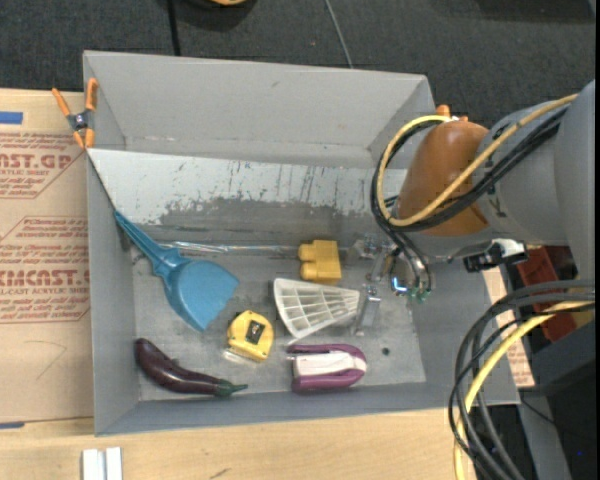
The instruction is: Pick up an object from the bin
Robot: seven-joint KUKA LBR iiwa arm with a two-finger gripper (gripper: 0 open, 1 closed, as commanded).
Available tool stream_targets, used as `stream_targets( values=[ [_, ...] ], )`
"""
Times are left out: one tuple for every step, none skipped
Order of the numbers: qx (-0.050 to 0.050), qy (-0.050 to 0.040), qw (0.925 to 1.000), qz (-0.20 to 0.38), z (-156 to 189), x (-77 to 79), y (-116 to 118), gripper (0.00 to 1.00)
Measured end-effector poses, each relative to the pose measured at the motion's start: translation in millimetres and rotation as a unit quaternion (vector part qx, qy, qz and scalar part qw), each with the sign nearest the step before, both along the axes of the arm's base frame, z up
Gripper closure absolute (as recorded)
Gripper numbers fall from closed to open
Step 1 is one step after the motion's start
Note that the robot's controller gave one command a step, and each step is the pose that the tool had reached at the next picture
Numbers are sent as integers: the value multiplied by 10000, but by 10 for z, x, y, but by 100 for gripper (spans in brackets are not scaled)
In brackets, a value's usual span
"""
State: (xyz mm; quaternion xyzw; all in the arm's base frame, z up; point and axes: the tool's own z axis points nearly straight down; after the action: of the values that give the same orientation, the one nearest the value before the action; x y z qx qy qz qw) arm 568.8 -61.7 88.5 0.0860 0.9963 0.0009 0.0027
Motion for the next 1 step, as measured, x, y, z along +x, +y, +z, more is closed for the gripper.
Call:
stream_targets(
  values=[
    [-16,15,9994,341,-133,-32,316,0]
  ],
)
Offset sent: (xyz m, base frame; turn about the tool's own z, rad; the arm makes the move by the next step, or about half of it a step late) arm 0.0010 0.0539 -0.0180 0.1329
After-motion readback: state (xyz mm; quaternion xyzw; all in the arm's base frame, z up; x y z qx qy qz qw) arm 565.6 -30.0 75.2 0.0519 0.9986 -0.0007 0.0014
